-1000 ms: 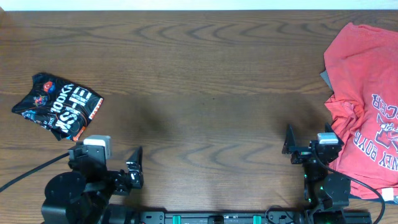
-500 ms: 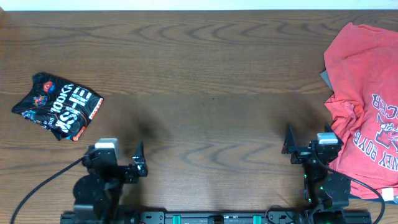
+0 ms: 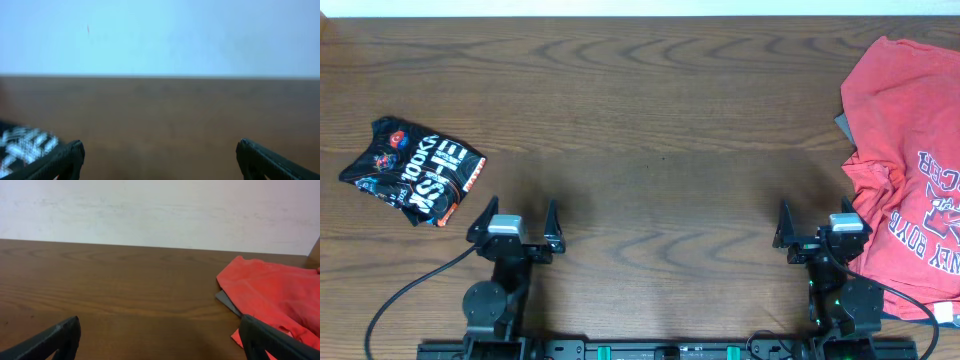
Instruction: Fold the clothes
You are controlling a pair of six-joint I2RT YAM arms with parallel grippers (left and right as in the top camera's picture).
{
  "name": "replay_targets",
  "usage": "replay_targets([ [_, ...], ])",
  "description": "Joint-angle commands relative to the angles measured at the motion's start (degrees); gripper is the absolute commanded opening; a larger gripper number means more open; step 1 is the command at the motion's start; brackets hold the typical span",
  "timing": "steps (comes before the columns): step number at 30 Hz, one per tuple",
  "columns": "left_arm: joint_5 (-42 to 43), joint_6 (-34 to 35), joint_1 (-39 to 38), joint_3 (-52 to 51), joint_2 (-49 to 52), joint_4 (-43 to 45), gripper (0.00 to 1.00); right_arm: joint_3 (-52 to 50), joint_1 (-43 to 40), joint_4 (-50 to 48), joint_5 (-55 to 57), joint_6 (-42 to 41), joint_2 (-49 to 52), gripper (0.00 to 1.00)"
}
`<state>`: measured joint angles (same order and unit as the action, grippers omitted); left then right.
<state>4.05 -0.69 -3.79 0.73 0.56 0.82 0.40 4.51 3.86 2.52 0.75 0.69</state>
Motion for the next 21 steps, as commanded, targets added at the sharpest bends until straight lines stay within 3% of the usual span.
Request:
replay_targets([
  [1, -0.68, -2.08, 0.35, -0.5, -0.46, -3.19, 0.98, -0.09, -1.11, 0.22, -0.2, 1.03, -0.31, 0.99],
  [21, -0.48, -2.08, 0.35, -0.5, -0.33, -4.63, 0.98, -0.09, -1.11, 0.22, -0.2, 1.03, -0.31, 0.99],
])
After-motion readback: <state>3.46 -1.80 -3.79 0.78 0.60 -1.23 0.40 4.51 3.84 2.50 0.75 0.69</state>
